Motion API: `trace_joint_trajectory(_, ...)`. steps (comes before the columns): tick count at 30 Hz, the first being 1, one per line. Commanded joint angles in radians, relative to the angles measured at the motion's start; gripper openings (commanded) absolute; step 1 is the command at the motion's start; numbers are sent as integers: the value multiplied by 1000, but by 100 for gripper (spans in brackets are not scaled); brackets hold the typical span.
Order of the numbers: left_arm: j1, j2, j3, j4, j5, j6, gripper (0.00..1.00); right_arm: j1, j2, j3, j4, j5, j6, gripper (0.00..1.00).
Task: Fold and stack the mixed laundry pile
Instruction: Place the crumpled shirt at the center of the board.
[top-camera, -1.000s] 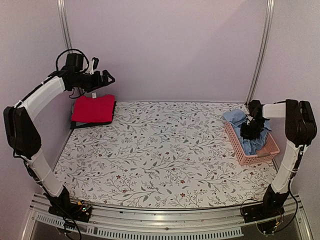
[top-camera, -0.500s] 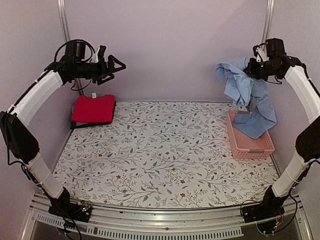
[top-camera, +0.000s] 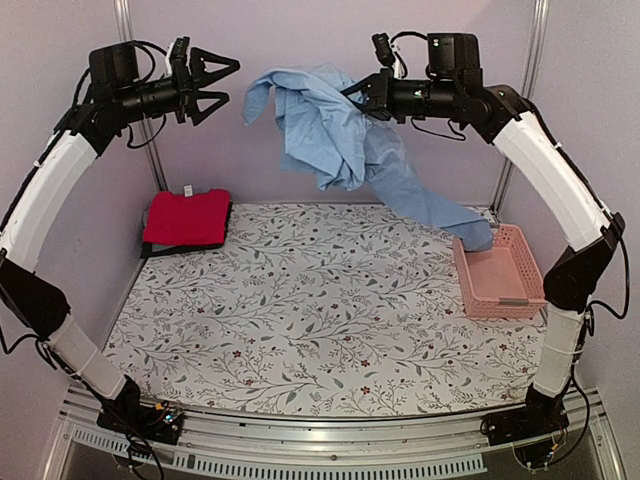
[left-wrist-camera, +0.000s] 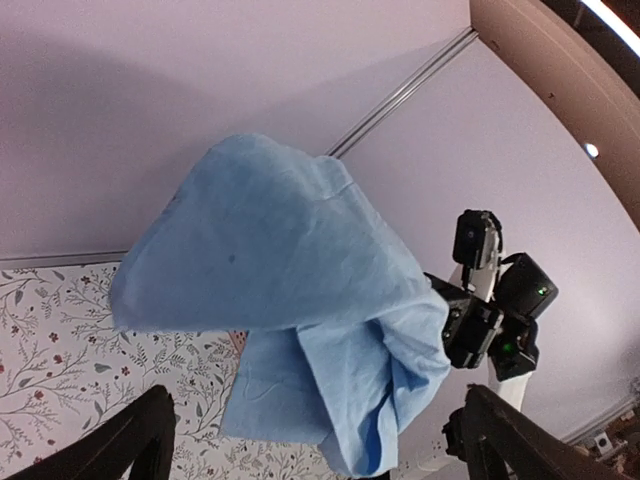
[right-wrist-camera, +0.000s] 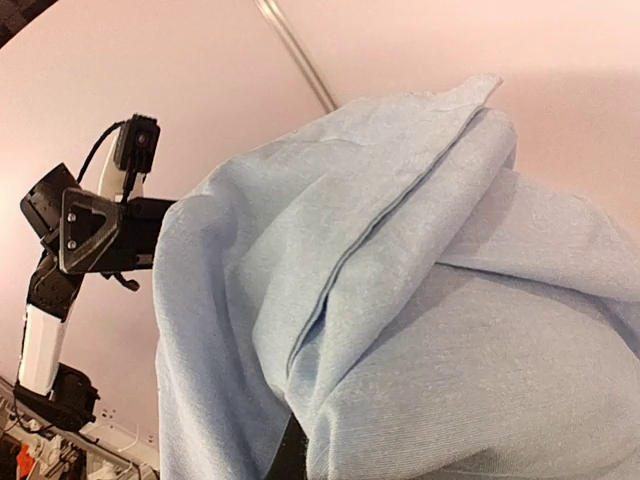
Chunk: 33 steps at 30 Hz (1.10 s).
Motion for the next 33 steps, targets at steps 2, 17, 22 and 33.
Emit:
trace_joint_trajectory(2, 1, -63, 32, 64, 36, -81, 100, 165, 85, 81, 211, -130, 129, 0)
trace_joint_trajectory(17, 43, -330, -358, 102, -106, -114, 100, 272, 29, -117, 549, -413, 372, 0)
trace_joint_trajectory(22, 66, -454, -566, 50, -230, -81, 100, 277, 178, 114, 745, -504, 502, 0)
trace_joint_trajectory(33, 86, -565, -730, 99, -280, -107, 100, 214, 285, 125, 1162, -487, 761, 0)
